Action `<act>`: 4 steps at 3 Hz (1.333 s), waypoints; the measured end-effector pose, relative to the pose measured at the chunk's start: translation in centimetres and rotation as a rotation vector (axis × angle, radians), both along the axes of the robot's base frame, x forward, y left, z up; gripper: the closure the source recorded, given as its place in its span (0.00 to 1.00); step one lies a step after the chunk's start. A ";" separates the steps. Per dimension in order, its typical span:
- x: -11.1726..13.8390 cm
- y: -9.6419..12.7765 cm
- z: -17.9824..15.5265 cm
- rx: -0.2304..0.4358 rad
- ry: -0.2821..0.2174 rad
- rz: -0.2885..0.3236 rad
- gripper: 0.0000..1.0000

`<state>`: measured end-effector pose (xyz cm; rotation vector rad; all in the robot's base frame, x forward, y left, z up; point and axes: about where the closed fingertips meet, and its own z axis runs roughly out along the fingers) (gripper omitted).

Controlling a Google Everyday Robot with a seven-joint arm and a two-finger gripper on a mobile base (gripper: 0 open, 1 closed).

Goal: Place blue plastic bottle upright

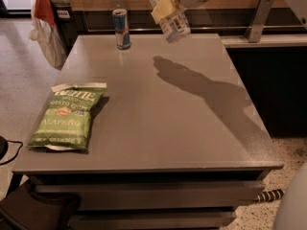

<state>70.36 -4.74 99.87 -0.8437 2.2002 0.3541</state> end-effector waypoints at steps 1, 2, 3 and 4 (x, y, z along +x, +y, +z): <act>0.5 0.2 -0.3 0.028 -0.101 0.099 1.00; 0.9 0.2 -1.4 0.080 -0.184 0.181 1.00; 0.8 -0.1 -2.4 0.126 -0.245 0.237 1.00; 0.8 0.1 -2.4 0.120 -0.250 0.248 1.00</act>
Offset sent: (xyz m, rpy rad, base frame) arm 0.0078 -0.0071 -0.0265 0.1517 -0.3451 0.3226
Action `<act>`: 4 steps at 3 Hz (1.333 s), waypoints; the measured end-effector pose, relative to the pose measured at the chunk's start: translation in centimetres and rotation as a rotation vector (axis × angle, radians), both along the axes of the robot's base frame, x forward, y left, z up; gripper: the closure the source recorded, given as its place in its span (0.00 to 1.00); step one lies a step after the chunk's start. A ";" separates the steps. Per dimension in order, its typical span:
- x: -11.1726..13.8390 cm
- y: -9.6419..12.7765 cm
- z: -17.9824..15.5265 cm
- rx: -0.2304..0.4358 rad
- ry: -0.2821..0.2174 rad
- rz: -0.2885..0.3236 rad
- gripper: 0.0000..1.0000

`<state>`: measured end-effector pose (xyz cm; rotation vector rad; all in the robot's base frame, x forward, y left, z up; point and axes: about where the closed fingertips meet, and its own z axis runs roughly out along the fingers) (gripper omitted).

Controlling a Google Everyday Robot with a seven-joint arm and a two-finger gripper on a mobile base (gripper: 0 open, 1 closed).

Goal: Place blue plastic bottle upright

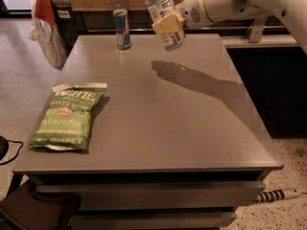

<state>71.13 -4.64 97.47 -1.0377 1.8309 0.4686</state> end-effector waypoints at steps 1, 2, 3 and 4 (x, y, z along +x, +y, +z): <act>0.0 0.0 0.0 0.000 0.003 -0.001 1.00; 0.6 1.3 -0.5 0.117 -0.048 0.053 1.00; 1.1 2.7 -0.9 0.233 -0.114 0.117 1.00; 1.5 3.9 -1.4 0.314 -0.182 0.171 1.00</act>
Offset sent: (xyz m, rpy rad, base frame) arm 0.0100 0.0247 -0.0074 0.2815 -0.1225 0.1336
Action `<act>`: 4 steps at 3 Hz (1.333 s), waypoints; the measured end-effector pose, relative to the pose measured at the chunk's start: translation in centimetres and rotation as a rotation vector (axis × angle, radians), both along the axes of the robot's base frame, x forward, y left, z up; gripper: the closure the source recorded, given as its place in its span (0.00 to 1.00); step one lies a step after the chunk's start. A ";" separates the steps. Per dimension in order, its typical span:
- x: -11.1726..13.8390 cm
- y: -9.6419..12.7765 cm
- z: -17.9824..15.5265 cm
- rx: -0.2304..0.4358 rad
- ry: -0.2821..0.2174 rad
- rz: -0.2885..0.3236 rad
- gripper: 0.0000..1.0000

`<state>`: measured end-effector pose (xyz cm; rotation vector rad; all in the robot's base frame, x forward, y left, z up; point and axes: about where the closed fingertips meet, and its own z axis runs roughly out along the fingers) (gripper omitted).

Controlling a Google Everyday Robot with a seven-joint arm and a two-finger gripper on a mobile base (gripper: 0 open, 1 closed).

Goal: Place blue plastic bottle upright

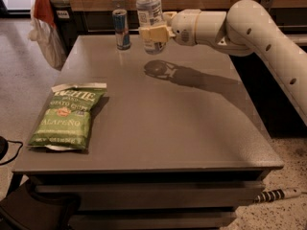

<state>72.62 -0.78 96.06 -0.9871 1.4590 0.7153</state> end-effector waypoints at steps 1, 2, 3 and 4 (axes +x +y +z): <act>-0.3 0.4 -1.1 0.043 -0.033 0.012 1.00; -1.2 0.4 -3.0 0.071 -0.031 -0.002 1.00; -1.8 0.2 -4.2 0.086 -0.023 -0.016 1.00; -2.1 0.6 -5.7 0.102 -0.009 -0.014 1.00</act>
Offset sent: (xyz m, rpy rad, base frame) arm -0.0151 -0.0014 -0.0405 0.0856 -0.0368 -0.0145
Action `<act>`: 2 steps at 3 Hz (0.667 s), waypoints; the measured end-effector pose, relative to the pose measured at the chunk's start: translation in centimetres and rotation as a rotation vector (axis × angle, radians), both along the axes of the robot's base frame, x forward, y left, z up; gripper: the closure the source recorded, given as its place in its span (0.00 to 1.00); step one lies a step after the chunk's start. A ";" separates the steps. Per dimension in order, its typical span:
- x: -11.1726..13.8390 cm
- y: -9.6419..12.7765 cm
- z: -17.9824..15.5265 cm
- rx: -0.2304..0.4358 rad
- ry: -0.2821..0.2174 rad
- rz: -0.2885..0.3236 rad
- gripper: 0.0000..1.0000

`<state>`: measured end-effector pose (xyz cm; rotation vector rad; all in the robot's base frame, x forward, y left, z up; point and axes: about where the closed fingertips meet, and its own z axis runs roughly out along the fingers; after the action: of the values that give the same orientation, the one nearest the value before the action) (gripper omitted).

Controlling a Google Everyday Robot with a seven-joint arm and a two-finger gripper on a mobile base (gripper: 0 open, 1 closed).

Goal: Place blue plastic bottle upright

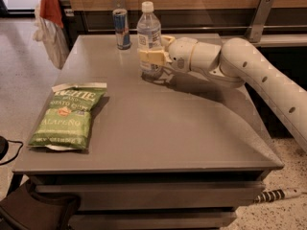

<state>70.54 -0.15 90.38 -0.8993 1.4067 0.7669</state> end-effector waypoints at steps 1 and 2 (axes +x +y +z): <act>-0.2 0.4 -0.9 0.004 0.012 0.003 1.00; -0.6 0.7 -2.1 0.005 0.023 -0.001 1.00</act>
Offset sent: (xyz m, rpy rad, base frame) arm -0.0058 0.0050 -0.0279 -0.0008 0.0304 -0.0050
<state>69.94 0.55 88.32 -0.8884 1.4242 0.7823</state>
